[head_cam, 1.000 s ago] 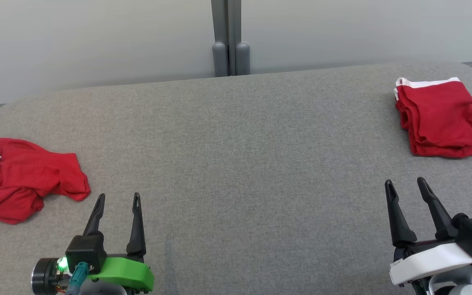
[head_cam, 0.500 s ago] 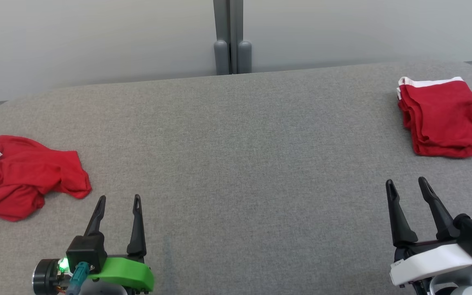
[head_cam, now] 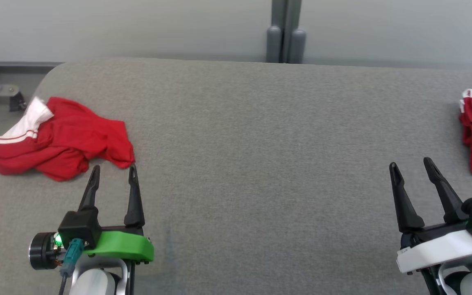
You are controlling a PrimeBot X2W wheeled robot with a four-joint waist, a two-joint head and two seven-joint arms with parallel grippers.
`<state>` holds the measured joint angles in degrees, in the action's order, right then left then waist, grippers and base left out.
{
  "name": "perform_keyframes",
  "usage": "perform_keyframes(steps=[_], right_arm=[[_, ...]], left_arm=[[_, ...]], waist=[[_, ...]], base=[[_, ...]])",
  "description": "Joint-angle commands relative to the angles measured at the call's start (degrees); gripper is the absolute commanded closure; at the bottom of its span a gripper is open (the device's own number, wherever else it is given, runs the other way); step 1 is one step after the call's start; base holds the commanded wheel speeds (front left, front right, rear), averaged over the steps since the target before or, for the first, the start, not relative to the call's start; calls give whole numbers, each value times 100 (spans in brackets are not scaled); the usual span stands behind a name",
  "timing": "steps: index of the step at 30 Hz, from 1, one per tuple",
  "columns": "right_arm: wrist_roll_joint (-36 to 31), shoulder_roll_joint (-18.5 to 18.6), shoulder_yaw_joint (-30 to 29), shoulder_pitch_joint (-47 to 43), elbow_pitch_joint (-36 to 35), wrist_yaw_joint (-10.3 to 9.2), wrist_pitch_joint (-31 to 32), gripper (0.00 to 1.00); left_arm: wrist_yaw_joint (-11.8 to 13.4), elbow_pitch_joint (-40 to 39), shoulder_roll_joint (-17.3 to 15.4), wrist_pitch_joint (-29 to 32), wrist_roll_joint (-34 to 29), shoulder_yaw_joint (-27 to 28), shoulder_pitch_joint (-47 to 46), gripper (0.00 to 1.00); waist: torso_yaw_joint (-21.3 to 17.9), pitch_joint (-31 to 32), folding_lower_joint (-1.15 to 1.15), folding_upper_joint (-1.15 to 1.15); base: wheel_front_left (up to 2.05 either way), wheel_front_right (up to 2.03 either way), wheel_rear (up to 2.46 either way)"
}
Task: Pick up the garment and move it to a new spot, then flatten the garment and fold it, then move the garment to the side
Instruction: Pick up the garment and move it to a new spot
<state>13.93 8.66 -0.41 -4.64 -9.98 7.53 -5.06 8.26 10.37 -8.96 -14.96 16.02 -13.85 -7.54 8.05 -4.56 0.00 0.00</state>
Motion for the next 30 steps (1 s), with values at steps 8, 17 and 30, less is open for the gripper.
perform_keyframes(steps=[8,17,30], right_arm=[[-14,269,220,263,-293,-9,284,0],[-33,445,272,407,-539,-9,468,0],[-53,902,51,1058,-1443,-9,958,0]], left_arm=[[8,-218,193,-24,-133,375,-61,0],[-79,-330,401,-25,-231,718,-55,0],[-368,608,588,-23,9,655,-1624,0]], waist=[[1338,-399,0,0],[1612,-656,0,0],[938,-2291,0,0]], base=[[0,0,0],[0,0,0],[0,0,0]])
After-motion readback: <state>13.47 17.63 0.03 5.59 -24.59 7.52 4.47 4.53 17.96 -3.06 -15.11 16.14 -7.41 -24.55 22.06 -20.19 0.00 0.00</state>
